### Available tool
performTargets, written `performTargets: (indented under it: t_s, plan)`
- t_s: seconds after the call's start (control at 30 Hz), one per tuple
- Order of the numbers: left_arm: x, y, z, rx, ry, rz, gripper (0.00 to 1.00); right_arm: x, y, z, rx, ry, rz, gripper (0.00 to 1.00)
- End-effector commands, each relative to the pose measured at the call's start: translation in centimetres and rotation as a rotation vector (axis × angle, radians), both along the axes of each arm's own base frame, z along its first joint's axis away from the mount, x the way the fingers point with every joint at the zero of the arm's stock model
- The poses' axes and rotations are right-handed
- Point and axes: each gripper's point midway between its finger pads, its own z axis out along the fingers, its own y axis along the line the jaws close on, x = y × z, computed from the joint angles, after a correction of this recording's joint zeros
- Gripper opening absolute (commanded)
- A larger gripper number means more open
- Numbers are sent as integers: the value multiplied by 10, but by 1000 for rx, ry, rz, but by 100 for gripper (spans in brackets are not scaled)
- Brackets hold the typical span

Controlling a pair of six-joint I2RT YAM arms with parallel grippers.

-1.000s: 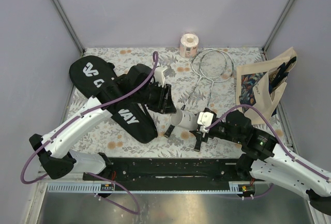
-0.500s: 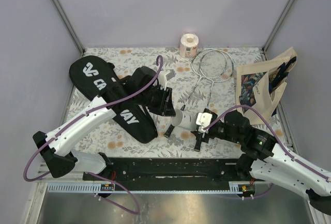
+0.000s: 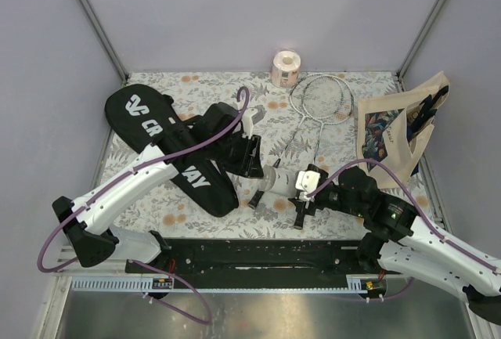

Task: Pack up the badminton gear
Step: Close the lid on the shuttle tube.

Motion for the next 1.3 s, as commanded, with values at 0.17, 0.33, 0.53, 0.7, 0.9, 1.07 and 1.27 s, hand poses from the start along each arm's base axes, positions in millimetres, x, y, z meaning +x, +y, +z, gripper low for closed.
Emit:
performTargets:
  t_s: [0.17,0.33,0.53,0.7,0.9,1.07,1.27]
  plan:
    - [9,-15,64,-208,-148,17,45,-3,15,42,125,-75,63,39]
    - [8,-19,54,-187,-110,5,42,-2,15,44,134,-70,52,39]
    - [9,-12,54,-171,-127,30,40,1,14,45,141,-75,28,39]
    - [9,-8,50,-156,-142,38,40,2,15,48,159,-69,22,39]
    - [7,-7,44,-156,-134,39,39,2,17,52,183,-68,21,38]
    - [4,-6,49,-197,-153,45,40,4,18,57,216,-67,5,38]
    - [-1,-6,46,-218,-140,55,42,16,17,62,243,-58,-67,38]
